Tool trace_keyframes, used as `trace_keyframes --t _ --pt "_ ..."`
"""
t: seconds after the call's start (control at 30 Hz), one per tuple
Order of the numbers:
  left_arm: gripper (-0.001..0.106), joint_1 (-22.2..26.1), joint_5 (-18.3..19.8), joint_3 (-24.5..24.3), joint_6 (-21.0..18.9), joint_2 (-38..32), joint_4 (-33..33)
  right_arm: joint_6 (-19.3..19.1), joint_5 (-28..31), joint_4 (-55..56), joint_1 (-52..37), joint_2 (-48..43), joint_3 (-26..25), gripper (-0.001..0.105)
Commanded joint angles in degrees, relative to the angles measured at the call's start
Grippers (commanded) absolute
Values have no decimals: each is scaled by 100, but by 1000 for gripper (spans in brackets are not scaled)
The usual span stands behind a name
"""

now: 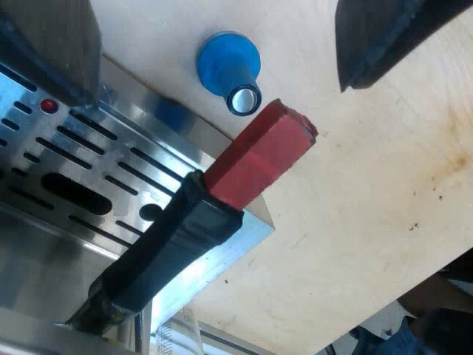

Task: Put the handle in the coffee machine

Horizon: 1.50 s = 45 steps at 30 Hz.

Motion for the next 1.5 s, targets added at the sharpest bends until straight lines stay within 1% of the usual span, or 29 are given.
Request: trace_keyframes --t 0.03,0.13,0.2,0.23,0.33,0.47,0.7,0.73,0.77,0.87,1.0,1.03,1.1,1.17,1.27,1.3,1.37,1.43,1.5 --pt "20 5 -11 -56 21 -187 173 25 -27 60 12 -68 -29 67" --pt "45 5 -11 -56 42 -384 483 82 -27 155 -2 -68 -29 67" --pt "53 5 -11 -56 42 -454 589 125 -27 221 -2 -68 -29 67" --pt "55 5 -11 -56 42 -498 629 192 -27 242 -2 -68 -29 67" --pt "55 5 -11 -56 42 -616 695 364 -27 242 -2 -129 -29 67" --pt "55 44 -11 -56 42 -736 737 362 -27 269 -2 -310 -29 67" --pt "55 450 -11 -56 42 -900 734 376 -27 509 -2 -868 -29 67" --pt "55 469 -11 -56 42 -900 734 394 6 560 -2 -930 -29 67" --pt "55 530 -11 -56 42 -897 715 495 142 709 -2 -1119 -29 67" --pt "55 611 -11 -106 42 -897 687 494 454 1136 -2 -1404 -117 67" --pt "55 647 -11 -299 42 -897 670 367 1257 1951 -2 -1628 -512 67" --pt "55 647 -11 -333 29 -897 648 322 1326 2057 -2 -1656 -557 67" --pt "55 647 -11 -477 -58 -897 557 288 1736 2424 -2 -1720 -863 67" --pt "55 647 -11 -575 -57 -897 537 233 1946 2665 -2 -1763 -1124 67" --pt "55 647 -11 -736 -167 -897 557 144 2208 3083 -13 -1808 -1564 67" --pt "55 647 -11 -797 -182 -897 557 141 2253 3300 -64 -1807 -1773 67" --pt "55 647 -11 -927 -181 -897 557 143 2223 3634 -212 -1807 -2011 67" --pt "55 647 -11 -1038 -181 -897 557 143 1999 4170 -557 -1807 -2362 67" --pt "55 647 -11 -1086 -181 -897 557 118 1803 4528 -875 -1807 -2572 67"
